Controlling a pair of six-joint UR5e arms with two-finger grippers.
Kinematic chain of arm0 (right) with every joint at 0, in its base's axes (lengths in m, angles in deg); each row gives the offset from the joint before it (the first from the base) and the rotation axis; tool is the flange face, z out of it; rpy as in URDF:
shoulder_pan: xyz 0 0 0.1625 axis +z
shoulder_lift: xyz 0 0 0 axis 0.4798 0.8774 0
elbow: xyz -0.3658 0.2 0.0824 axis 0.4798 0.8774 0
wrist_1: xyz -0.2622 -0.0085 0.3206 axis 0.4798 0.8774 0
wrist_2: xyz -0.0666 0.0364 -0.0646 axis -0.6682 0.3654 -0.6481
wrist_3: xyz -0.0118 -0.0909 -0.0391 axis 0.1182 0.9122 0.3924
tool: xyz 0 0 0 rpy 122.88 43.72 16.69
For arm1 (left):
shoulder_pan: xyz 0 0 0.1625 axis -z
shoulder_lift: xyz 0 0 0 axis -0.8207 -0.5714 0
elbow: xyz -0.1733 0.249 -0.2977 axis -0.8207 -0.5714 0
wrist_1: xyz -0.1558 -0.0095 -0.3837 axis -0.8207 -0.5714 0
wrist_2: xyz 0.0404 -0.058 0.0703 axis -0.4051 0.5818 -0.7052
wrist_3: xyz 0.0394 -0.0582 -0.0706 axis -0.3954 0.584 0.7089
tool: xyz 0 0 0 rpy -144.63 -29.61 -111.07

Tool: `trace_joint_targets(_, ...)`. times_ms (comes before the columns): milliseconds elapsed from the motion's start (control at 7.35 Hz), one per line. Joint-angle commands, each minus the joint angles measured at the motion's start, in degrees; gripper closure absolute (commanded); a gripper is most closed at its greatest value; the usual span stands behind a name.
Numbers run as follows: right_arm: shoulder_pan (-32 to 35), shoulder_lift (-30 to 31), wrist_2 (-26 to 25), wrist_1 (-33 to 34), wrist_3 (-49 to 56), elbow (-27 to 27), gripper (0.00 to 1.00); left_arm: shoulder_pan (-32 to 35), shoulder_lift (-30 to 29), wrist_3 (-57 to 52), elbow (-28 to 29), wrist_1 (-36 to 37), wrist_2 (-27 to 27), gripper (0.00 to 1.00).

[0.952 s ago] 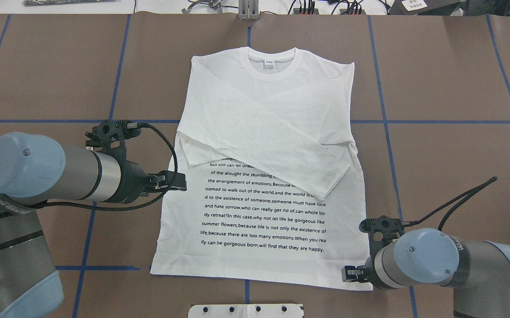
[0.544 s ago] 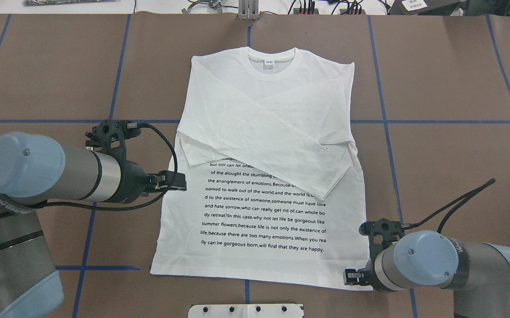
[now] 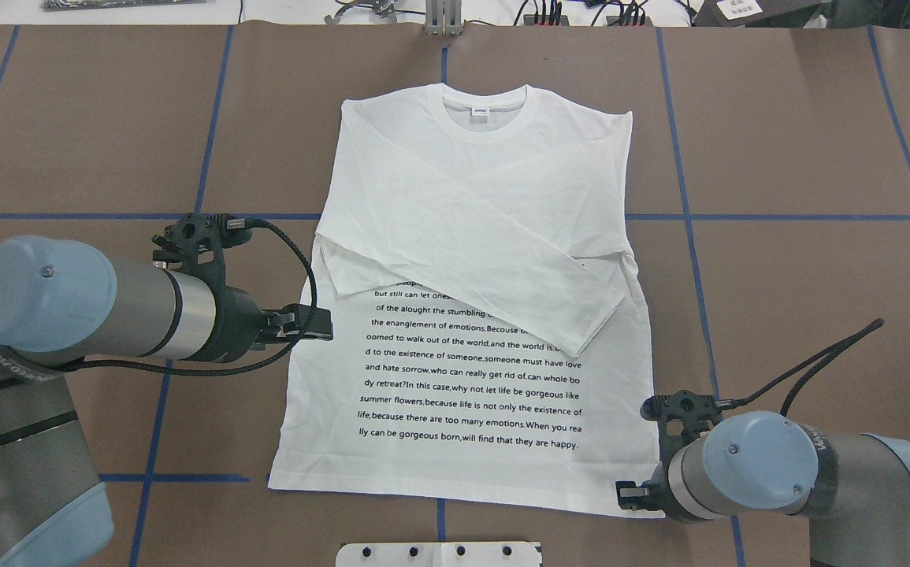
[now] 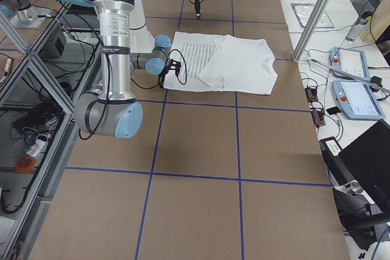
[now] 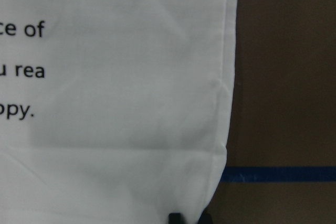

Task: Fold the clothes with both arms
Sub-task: 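Lower the left gripper to the hem corner nearest the robot while right holds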

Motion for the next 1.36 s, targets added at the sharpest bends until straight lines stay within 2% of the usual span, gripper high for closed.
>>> trace_joint_targets(0,0.1,0.0,0.1,0.0,0.0,-1.3,0.92,0.0,0.1,0.0,0.0,0.0,-0.1,0.01)
trace_joint_targets(136,0.1,0.0,0.3,0.0,0.0,-1.8,0.99,0.0,0.1,0.0,0.2,0.0,-0.1,0.01)
trace_joint_targets(408,0.3,-0.2,-0.3,0.0,-0.1,-2.9,1.0,-1.0,0.2,1.4,0.9,0.0,-0.2,0.01)
trace_joint_targets(544,0.6,0.0,-0.4,0.0,-0.1,-4.0,1.0,-1.9,-0.3,6.0,1.0,0.0,-0.2,0.01)
trace_joint_targets(680,1.0,-0.1,-0.5,0.0,-0.1,-4.2,1.0,-7.9,0.0,12.1,1.1,0.2,-0.8,0.01)
trace_joint_targets(952,1.8,-0.3,-0.5,0.0,-0.2,-4.2,1.0,-15.3,0.6,16.2,1.1,4.2,-5.9,0.01)
trace_joint_targets(1088,2.5,-0.1,-0.4,-0.1,-0.2,-4.4,1.0,-18.1,1.1,17.2,1.4,6.8,-7.4,0.02)
trace_joint_targets(1224,2.5,-0.4,-0.1,-0.1,-0.2,-4.6,1.0,-18.1,1.2,17.1,1.8,8.0,-7.7,0.04)
